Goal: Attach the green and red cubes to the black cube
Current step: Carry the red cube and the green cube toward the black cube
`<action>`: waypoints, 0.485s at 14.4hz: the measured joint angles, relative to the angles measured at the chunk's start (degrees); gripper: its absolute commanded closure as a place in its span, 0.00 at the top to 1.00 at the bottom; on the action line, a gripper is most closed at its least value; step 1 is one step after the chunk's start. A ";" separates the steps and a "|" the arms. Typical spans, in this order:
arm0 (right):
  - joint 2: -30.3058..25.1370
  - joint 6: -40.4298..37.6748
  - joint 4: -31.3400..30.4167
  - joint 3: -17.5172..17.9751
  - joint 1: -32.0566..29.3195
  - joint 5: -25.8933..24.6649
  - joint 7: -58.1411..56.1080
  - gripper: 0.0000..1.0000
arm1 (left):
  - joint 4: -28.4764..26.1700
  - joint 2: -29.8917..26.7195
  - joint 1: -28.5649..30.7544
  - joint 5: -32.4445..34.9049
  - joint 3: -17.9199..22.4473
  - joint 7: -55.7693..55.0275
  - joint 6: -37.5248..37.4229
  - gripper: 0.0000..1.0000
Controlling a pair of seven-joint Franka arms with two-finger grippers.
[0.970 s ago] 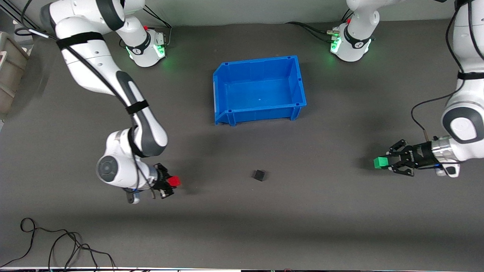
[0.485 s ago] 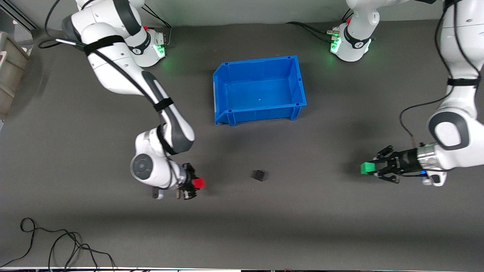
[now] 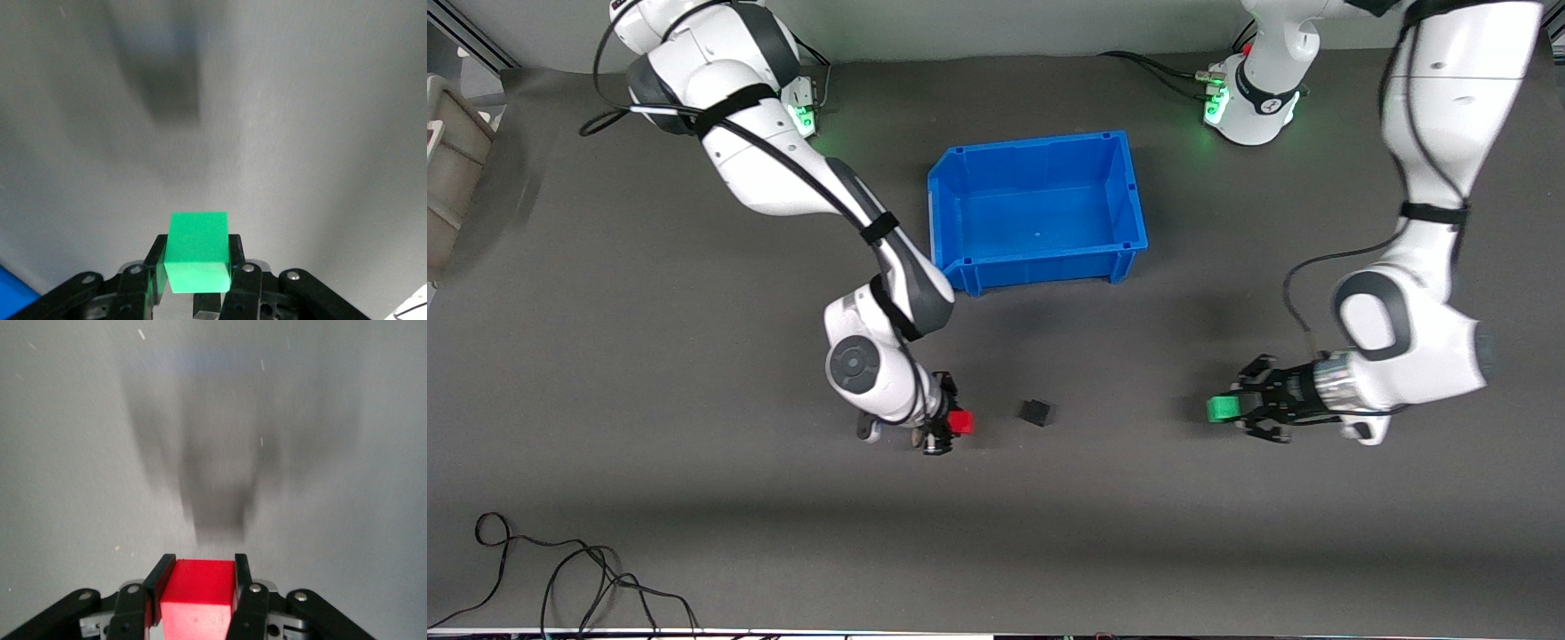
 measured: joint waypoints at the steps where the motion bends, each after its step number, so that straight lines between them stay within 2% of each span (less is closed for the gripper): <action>1: 0.75 1.43 0.82 -0.02 0.51 0.00 2.40 0.00 | 0.06 0.52 -1.40 -0.01 -0.01 -0.35 1.29 0.24; 3: 2.17 2.20 2.80 -0.03 1.43 0.00 5.25 0.00 | 0.64 1.71 -3.12 -0.01 -0.01 -0.37 2.54 0.22; 7: 3.84 2.20 3.97 -0.04 4.15 0.00 8.13 0.00 | 5.44 5.80 -5.81 0.01 -0.02 -0.34 2.58 0.22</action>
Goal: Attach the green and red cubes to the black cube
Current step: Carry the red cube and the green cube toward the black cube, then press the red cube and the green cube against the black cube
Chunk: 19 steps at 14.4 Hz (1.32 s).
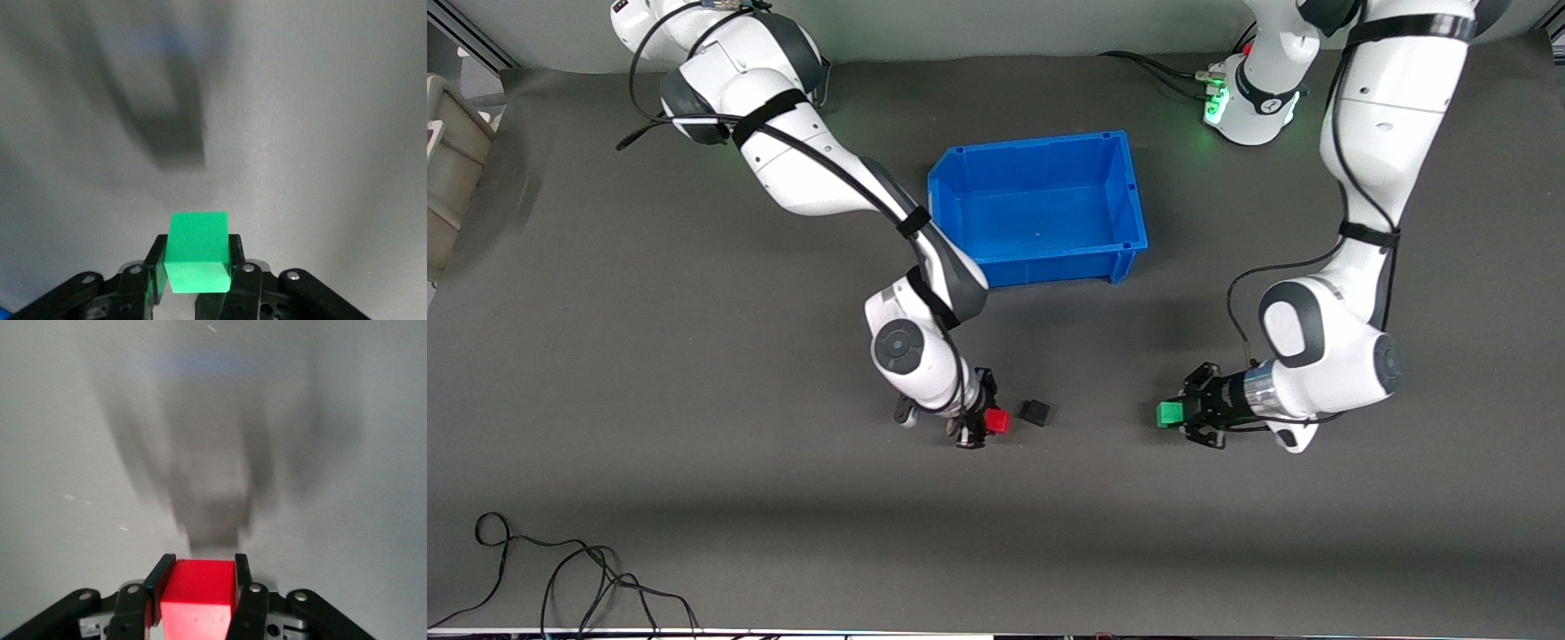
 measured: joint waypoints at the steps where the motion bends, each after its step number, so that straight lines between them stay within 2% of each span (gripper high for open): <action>1: 0.34 0.00 0.00 0.00 0.59 0.00 0.36 0.00 | 1.00 0.89 -0.56 0.00 0.00 0.00 0.06 0.22; 5: 1.49 0.04 0.10 -0.02 1.11 0.00 1.05 0.00 | 2.51 2.47 -1.20 0.05 0.04 0.03 0.12 0.22; 19: 2.74 0.04 2.16 0.06 1.72 0.00 1.59 0.00 | 2.68 2.65 -3.03 -0.16 -0.02 -0.10 1.72 0.22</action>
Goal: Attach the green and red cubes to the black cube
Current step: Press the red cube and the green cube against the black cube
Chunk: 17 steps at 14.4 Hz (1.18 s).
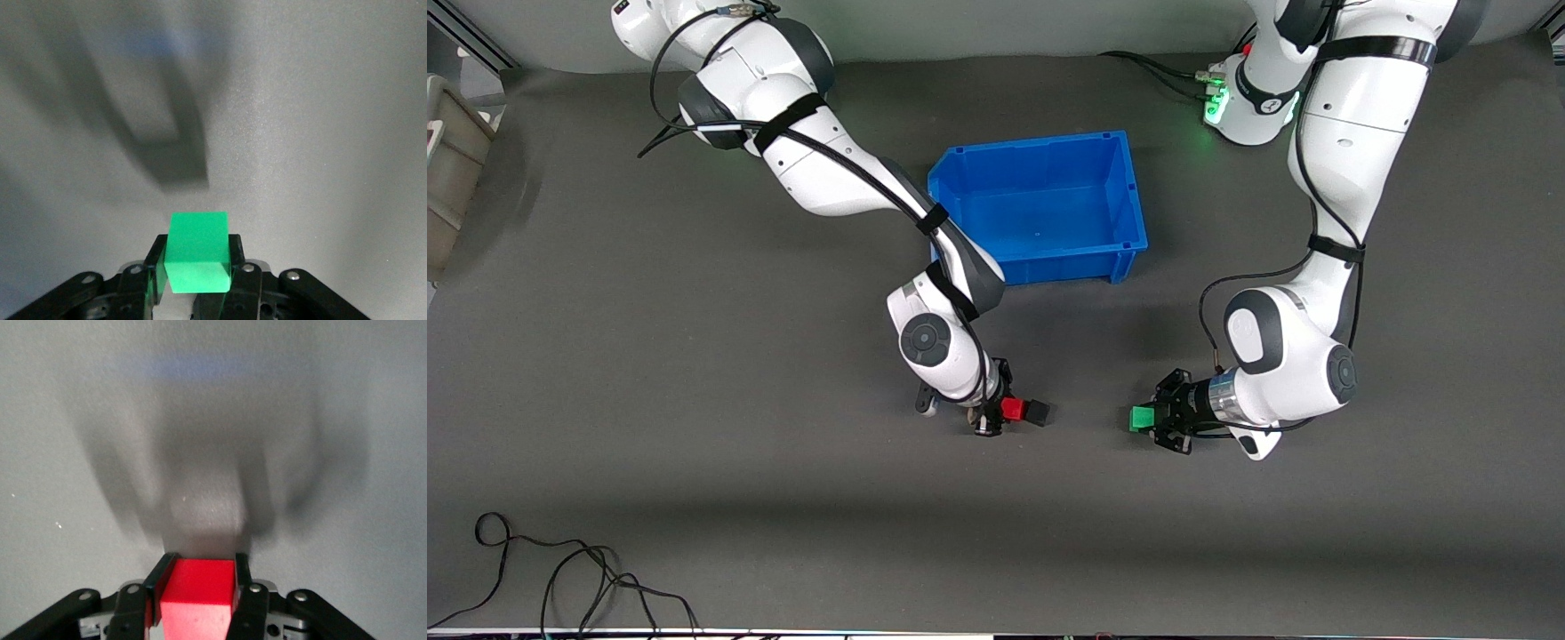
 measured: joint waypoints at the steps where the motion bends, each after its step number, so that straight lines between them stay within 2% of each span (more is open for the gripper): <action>1: 0.22 0.02 0.38 0.00 0.13 0.00 0.07 0.00 | 0.00 0.01 -0.33 -0.19 -0.02 -0.16 0.09 0.22; 8: 0.81 0.02 1.34 -0.08 0.26 0.00 0.12 0.00 | 0.00 0.44 -2.11 -0.57 -0.07 -4.54 2.27 0.22; 17: 0.83 0.02 1.38 -0.10 0.26 0.00 0.12 0.00 | 0.04 3.02 -8.61 -0.65 -0.19 -16.68 9.38 0.22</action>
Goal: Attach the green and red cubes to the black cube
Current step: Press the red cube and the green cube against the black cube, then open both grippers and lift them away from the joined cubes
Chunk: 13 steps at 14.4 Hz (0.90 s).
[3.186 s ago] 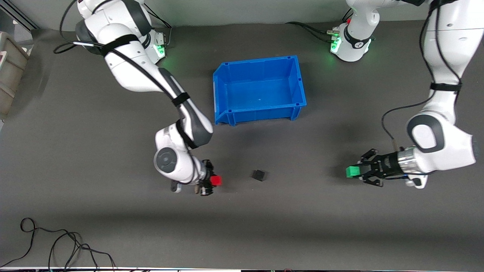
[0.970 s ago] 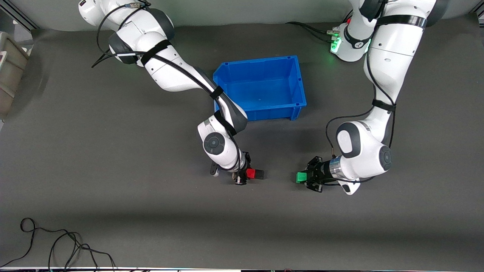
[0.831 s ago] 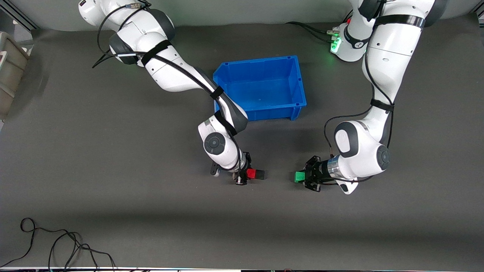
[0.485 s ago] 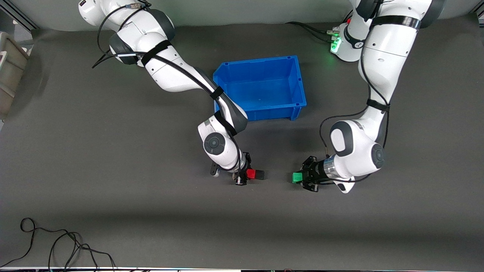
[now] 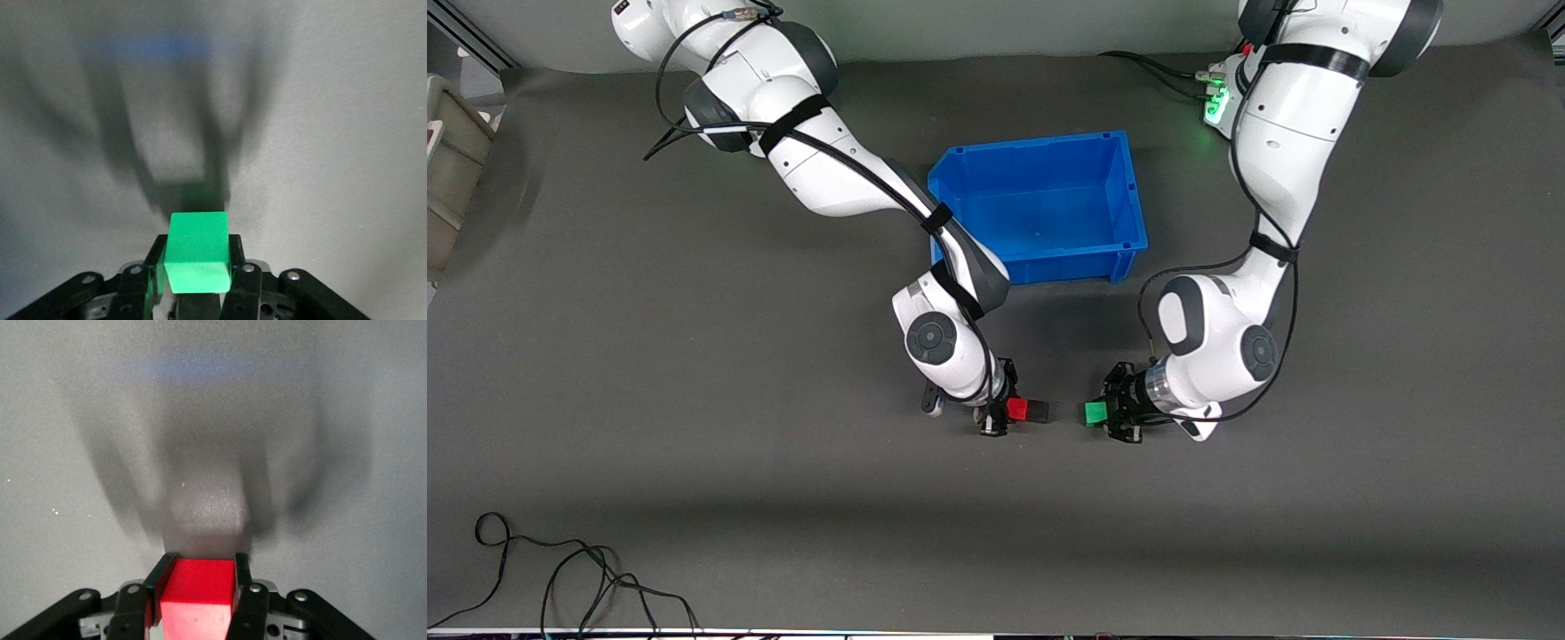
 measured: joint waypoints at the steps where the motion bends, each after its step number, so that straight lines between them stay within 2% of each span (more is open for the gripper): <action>1: 0.00 0.00 0.00 0.00 0.00 0.00 0.00 0.00 | 0.05 0.00 -0.30 0.00 0.00 -1.44 0.01 0.22; 5: 0.01 0.00 0.02 0.00 0.00 0.00 0.00 0.00 | 1.29 0.26 -1.60 -0.01 -0.01 -6.01 0.33 0.22; 13: 0.02 -0.03 0.03 -0.07 -0.02 -0.01 0.00 0.00 | 6.87 3.75 -4.02 0.12 0.12 -6.49 0.99 0.24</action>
